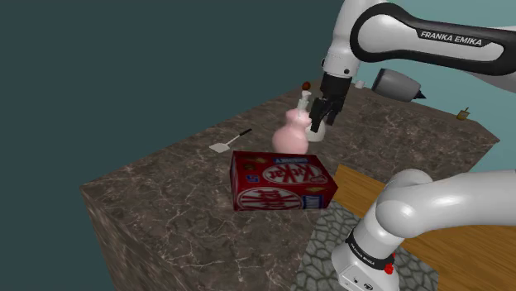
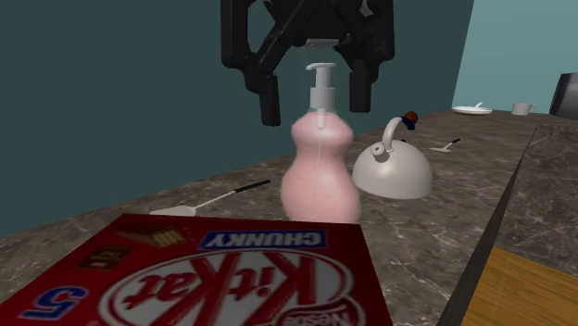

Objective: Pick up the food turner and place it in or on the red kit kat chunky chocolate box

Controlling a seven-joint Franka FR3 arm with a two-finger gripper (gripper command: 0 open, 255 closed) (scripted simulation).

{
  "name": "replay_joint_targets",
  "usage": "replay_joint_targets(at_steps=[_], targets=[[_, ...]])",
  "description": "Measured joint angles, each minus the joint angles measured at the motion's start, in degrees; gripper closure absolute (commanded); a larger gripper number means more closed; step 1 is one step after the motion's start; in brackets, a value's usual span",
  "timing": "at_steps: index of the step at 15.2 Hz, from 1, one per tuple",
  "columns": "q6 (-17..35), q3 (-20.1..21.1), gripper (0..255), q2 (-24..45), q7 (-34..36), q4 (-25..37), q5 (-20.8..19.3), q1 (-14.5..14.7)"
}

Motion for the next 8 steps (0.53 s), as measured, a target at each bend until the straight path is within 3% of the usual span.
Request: replay_joint_targets(at_steps=[2,8], targets=[[0.77,0.58,0,0.60,1.21,-0.11,0.42,-0.20],[9.94,6.58,0,9.78,15.46,0.92,3.87,-3.00]])
